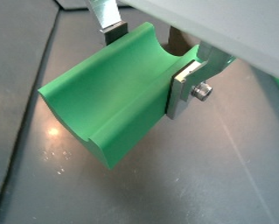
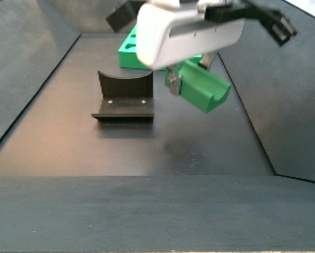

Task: Pick up the arch object. Move up. Place the arch object on the fixture. Regrasp the arch object. Move to above the board. Insert the arch object.
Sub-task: Place the arch object on the fixture.

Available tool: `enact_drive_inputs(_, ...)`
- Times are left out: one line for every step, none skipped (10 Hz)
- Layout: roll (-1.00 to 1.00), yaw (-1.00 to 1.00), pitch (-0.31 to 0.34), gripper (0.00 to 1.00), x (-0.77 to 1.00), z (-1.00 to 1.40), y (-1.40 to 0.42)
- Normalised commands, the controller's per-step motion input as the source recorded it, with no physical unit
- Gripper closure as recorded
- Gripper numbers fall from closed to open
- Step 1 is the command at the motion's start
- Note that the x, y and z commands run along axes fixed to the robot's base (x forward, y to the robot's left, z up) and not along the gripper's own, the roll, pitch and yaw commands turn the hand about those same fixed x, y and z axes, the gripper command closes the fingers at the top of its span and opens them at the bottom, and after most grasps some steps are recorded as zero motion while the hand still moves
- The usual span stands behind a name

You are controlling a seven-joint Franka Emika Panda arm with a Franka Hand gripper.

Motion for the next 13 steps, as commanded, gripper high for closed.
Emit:
enact_drive_inputs(0.07,-0.02,0.057,1.00,-0.02,1.00,0.00)
enact_drive_inputs(0.09,-0.01,0.061,1.00,-0.02,1.00,0.00)
enact_drive_inputs(0.10,0.00,0.066,1.00,-0.03,1.00,0.00)
enact_drive_inputs(0.11,0.01,0.071,1.00,-0.03,0.92,0.00)
enact_drive_inputs(0.11,0.02,0.076,1.00,-0.02,0.73,0.00)
enact_drive_inputs(0.12,0.03,0.083,1.00,-0.01,0.59,0.00)
enact_drive_inputs(0.12,0.04,0.094,1.00,0.00,0.39,0.00)
enact_drive_inputs(0.11,0.04,0.100,1.00,0.00,0.20,0.00)
enact_drive_inputs(-0.09,-1.00,0.148,1.00,1.00,-0.28,-0.76)
enact_drive_inputs(-0.09,-1.00,0.149,1.00,1.00,-0.32,-0.74)
enact_drive_inputs(-0.10,-1.00,0.147,1.00,1.00,-0.28,-0.64)
enact_drive_inputs(-0.11,-1.00,0.152,1.00,1.00,-0.23,-0.51)
enact_drive_inputs(-0.12,-1.00,0.160,1.00,1.00,-0.22,-0.49)
